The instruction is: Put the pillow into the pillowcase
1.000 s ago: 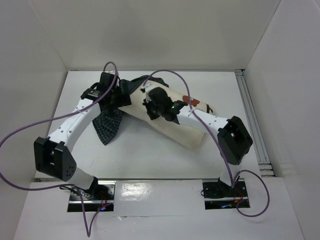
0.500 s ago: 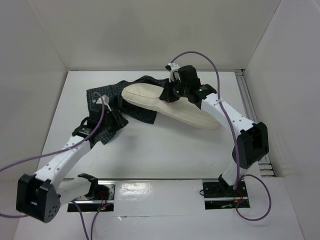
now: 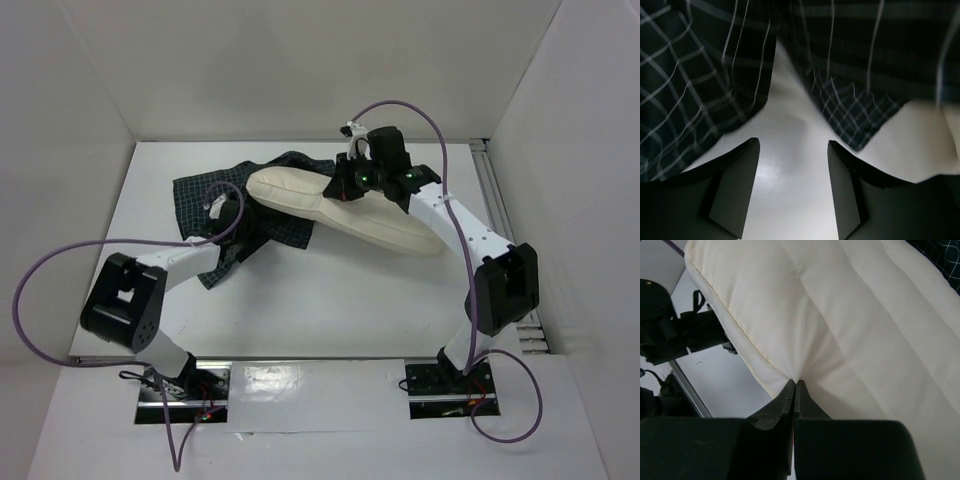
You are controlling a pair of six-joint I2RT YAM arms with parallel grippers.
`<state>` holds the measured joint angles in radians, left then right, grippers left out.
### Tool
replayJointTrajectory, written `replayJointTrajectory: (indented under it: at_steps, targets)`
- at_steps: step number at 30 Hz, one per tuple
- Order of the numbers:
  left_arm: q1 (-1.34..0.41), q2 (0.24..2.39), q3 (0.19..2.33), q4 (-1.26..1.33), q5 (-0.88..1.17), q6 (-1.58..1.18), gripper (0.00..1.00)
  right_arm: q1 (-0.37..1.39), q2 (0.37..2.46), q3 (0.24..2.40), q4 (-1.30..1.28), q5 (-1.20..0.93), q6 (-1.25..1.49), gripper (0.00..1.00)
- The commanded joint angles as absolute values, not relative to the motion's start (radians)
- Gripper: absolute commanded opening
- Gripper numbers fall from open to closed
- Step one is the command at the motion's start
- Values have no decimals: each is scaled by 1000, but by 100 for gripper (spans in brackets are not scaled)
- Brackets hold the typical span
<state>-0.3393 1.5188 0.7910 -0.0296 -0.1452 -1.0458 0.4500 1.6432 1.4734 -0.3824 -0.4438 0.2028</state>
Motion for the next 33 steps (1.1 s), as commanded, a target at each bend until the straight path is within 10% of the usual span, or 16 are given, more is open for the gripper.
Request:
replayJointTrajectory:
  at_steps: [1, 9, 13, 15, 28, 33]
  targets:
    - [-342, 1601, 871, 70, -241, -1104, 69, 425, 1615, 1536, -304, -489, 218, 0]
    - [-351, 1804, 977, 140, -284, -1115, 65, 425, 1606, 1546, -304, -500, 218, 0]
    - [-360, 1853, 1046, 98, -296, -1134, 38, 416, 1606, 1537, -313, -491, 218, 0]
    - [-370, 1853, 1068, 63, -325, -1143, 0, 416, 1597, 1526, -313, -482, 209, 0]
    - [-321, 1626, 1256, -87, 60, -844, 0, 321, 1582, 1750, -414, -411, 218, 0]
    - [-321, 1468, 948, -49, 276, -859, 0, 444, 1477, 1626, -436, -336, 198, 0]
